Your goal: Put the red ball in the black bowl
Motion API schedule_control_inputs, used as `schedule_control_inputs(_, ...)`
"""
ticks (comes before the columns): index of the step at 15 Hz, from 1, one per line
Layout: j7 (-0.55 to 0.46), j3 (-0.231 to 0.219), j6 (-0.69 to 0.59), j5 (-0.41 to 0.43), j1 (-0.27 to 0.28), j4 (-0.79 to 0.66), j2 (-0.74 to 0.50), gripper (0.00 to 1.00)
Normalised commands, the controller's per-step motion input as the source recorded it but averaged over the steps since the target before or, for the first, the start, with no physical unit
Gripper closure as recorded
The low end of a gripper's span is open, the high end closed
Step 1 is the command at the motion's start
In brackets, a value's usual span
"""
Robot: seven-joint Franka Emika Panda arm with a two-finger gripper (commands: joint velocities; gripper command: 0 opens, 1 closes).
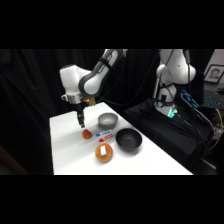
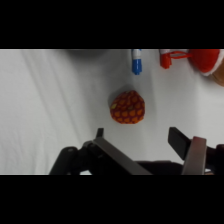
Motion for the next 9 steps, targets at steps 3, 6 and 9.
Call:
schedule_control_inputs(3, -0.08, 0.054, 0.14, 0.164, -0.069, 0.19, 0.23, 0.0)
schedule_control_inputs(6, -0.08, 0.057, 0.17, 0.128, -0.057, 0.15, 0.2, 0.0)
schedule_control_inputs(9, -0.09, 0.08, 0.15, 0.145, -0.072, 0.13, 0.16, 0.0)
